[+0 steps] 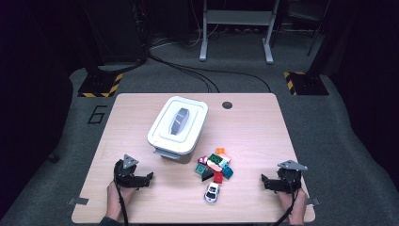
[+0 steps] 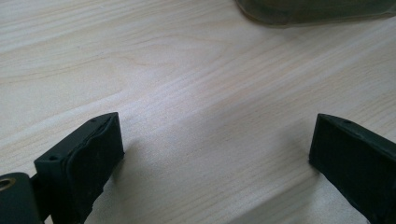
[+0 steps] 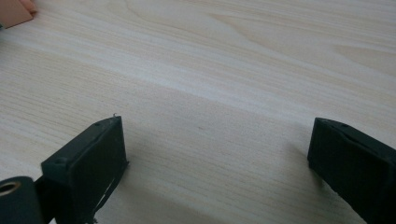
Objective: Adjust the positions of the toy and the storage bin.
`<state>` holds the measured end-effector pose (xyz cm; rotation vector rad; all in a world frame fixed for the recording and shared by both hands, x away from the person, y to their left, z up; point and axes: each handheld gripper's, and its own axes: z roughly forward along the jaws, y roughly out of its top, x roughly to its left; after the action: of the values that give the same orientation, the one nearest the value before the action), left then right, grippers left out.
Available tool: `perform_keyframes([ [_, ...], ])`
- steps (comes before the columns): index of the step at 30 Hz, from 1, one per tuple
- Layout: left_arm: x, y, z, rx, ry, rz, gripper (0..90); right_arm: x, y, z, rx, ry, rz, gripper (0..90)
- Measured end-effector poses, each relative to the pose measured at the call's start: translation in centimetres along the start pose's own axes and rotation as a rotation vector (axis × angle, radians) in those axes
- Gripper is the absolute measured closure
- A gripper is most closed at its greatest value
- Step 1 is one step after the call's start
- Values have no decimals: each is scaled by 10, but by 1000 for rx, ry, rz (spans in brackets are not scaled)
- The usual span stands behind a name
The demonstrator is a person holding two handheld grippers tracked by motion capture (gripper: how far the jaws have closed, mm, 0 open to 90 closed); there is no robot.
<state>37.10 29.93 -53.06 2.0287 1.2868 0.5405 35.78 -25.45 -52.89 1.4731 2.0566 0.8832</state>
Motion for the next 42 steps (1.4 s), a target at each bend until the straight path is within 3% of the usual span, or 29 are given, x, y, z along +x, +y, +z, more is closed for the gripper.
perform_keyframes([
  [13,2,-1,-1,-2,-2,1,19,0,0,0,0,-1,2,33],
  [14,2,-1,-1,-7,-12,-14,19,0,0,0,0,-1,2,33],
  [17,5,4,-6,31,-39,-7,7,0,0,0,0,-1,0,33],
  [22,5,13,-18,5,-53,-19,5,0,0,0,0,-1,-1,33],
  [28,1,42,-42,-40,-60,0,1,0,0,0,0,-1,0,34],
  [29,-1,54,-51,-47,-59,23,1,0,0,0,0,-2,0,34],
  [30,-1,54,-51,-47,-59,23,1,0,0,0,0,-2,0,34],
  [37,-9,95,-68,-81,-60,83,0,0,0,0,0,-2,1,34],
  [42,-17,120,-70,-120,-55,110,0,0,0,0,0,-2,0,35],
])
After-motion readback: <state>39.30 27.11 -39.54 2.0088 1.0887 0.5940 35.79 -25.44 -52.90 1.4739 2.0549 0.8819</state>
